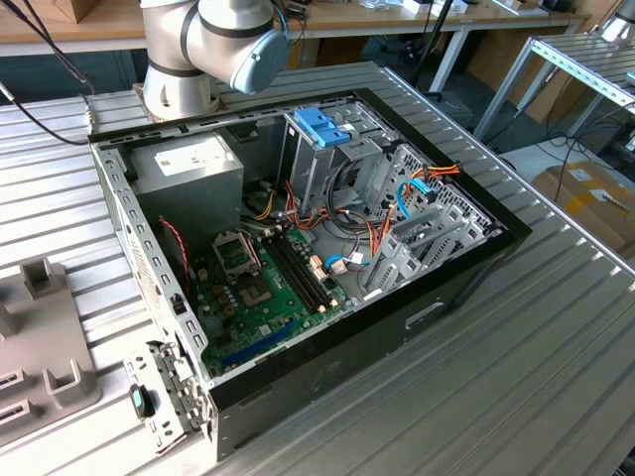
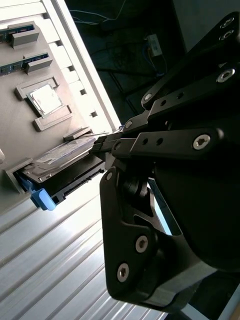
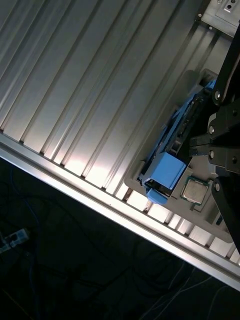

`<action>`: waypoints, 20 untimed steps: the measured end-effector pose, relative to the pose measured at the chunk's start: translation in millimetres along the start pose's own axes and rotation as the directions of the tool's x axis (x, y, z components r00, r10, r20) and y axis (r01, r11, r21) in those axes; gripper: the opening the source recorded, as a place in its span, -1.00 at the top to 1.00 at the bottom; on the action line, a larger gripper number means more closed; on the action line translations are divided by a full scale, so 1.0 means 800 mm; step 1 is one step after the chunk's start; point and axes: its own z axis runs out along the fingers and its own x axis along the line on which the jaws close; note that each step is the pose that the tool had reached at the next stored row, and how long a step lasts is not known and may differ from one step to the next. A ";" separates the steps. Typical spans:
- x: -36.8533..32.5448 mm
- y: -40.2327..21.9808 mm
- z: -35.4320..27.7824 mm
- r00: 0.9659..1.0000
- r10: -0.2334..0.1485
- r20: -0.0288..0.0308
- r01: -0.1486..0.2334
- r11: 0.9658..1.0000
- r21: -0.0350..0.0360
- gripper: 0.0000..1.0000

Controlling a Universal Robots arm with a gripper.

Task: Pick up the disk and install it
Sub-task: 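Pick up the disk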

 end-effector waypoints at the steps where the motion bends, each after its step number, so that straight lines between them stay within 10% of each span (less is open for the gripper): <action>1: 0.0000 0.0000 -0.0001 1.000 -0.003 0.000 0.003 1.000 0.000 0.79; 20: -0.0001 0.0002 -0.0001 0.993 -0.117 -0.003 0.117 0.993 0.003 0.79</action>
